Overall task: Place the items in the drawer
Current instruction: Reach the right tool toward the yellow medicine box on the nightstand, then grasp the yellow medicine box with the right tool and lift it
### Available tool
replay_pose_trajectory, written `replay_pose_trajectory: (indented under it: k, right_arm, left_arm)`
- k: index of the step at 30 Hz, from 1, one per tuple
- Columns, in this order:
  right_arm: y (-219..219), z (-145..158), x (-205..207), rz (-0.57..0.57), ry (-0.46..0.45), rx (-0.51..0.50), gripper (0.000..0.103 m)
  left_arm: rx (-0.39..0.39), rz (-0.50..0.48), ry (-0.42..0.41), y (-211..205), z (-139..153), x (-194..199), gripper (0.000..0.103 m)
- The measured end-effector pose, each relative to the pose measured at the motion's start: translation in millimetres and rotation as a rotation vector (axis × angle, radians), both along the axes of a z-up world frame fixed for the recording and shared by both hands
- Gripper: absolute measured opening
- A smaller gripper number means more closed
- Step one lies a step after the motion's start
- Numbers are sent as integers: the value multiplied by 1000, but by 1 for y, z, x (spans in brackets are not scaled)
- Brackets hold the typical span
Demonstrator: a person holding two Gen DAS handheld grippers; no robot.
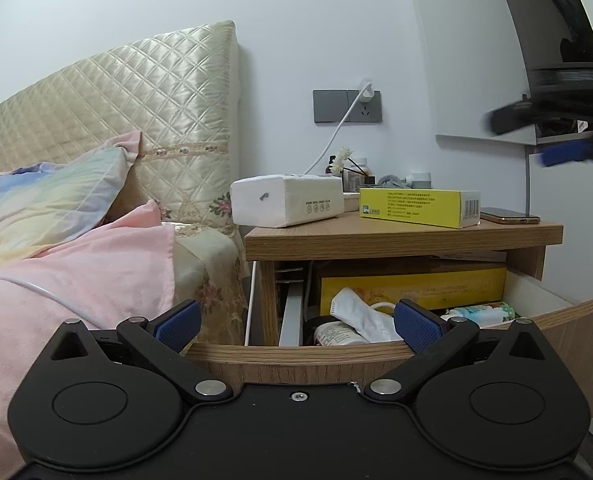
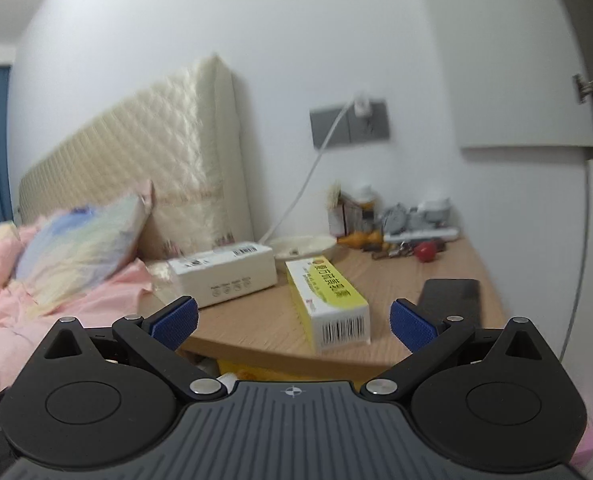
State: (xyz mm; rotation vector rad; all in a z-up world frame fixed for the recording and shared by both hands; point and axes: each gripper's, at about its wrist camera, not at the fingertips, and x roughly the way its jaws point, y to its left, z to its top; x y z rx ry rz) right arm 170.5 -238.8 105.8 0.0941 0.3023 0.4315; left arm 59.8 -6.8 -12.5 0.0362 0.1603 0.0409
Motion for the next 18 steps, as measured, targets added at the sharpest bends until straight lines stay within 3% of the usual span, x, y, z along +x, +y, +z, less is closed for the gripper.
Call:
replay_pose_trajectory:
  k: [4, 9, 12, 16, 18]
  right_arm:
    - [17, 11, 72, 4, 142, -36, 102]
    - [40, 9, 129, -25, 202, -132, 94]
    - [51, 1, 146, -28, 240, -185, 81]
    - [61, -7, 153, -15, 256, -231, 79]
    - [65, -9, 155, -17, 262, -255, 72]
  left_arm:
    - [-5, -11, 1, 1, 0, -1, 102]
    - [-23, -21, -6, 3, 2, -4, 102]
    - [-31, -27, -8, 5, 4, -5, 102]
    - [-37, -29, -7, 5, 4, -5, 102]
    - [-36, -29, -4, 5, 4, -5, 102]
